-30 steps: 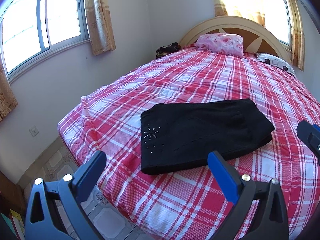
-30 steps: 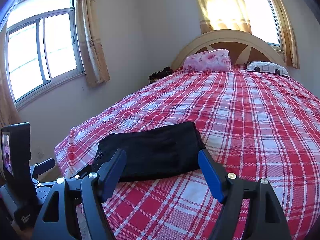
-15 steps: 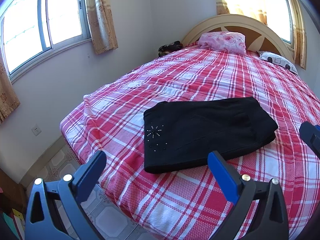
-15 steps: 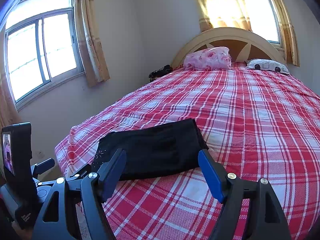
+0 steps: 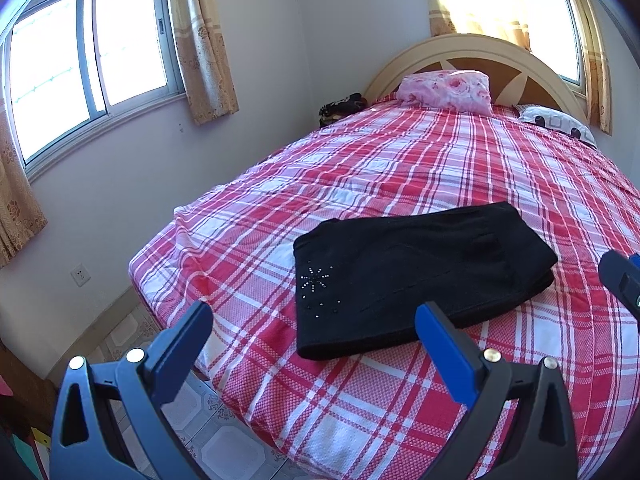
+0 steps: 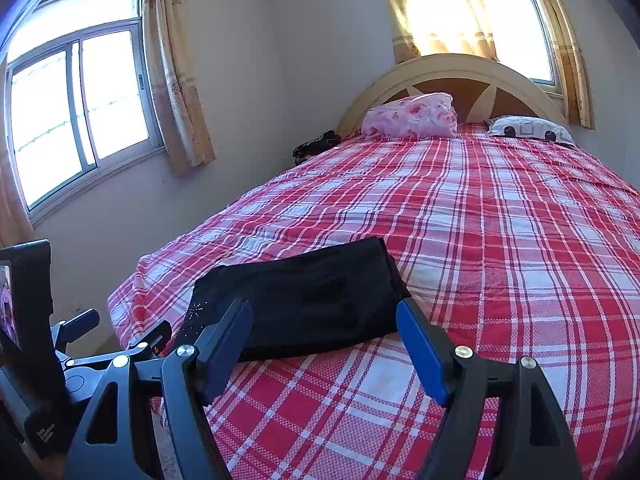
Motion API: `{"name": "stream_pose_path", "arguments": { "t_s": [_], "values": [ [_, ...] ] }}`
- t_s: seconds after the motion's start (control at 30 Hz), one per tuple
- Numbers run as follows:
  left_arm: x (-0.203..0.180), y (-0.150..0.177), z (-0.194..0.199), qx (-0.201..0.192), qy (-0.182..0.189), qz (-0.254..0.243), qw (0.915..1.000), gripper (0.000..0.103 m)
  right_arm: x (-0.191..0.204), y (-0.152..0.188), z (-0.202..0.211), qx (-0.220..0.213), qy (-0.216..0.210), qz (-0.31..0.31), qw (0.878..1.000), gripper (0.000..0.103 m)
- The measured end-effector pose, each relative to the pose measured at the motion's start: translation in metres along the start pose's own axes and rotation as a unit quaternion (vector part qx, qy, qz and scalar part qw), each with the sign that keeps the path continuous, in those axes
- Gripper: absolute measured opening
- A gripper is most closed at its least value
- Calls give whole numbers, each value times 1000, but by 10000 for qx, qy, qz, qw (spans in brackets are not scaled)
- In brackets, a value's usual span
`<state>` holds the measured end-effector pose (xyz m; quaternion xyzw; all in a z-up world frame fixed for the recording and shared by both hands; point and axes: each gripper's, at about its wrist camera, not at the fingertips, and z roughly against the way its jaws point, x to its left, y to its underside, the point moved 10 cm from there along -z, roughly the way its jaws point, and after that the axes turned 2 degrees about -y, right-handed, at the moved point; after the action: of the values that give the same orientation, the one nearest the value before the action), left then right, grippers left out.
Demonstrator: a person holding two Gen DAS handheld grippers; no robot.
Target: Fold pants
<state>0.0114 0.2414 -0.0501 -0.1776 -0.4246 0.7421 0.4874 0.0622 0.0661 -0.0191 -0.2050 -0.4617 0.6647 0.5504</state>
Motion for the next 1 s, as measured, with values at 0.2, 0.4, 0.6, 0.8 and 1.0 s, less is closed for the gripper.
{"name": "stream_pose_path", "arguments": {
  "t_s": [0.2, 0.4, 0.6, 0.8, 1.0],
  "values": [
    [-1, -3, 0, -25, 47, -5, 10000, 103, -8, 2, -1, 35, 79, -85, 9999, 76],
    [-3, -3, 0, 5, 101, 19, 9999, 103, -9, 1, 1, 11, 89, -91, 9999, 76],
    [-7, -2, 0, 53, 173, 28, 9998, 103, -9, 1, 2, 8, 106, -71, 9999, 76],
    [-12, 0, -2, 152, 280, 41, 9995, 103, -13, 1, 4, -5, 140, -114, 9998, 76],
    [-16, -2, -1, 37, 184, -119, 9998, 103, -14, 1, 4, 9, 138, -133, 9998, 76]
  ]
}}
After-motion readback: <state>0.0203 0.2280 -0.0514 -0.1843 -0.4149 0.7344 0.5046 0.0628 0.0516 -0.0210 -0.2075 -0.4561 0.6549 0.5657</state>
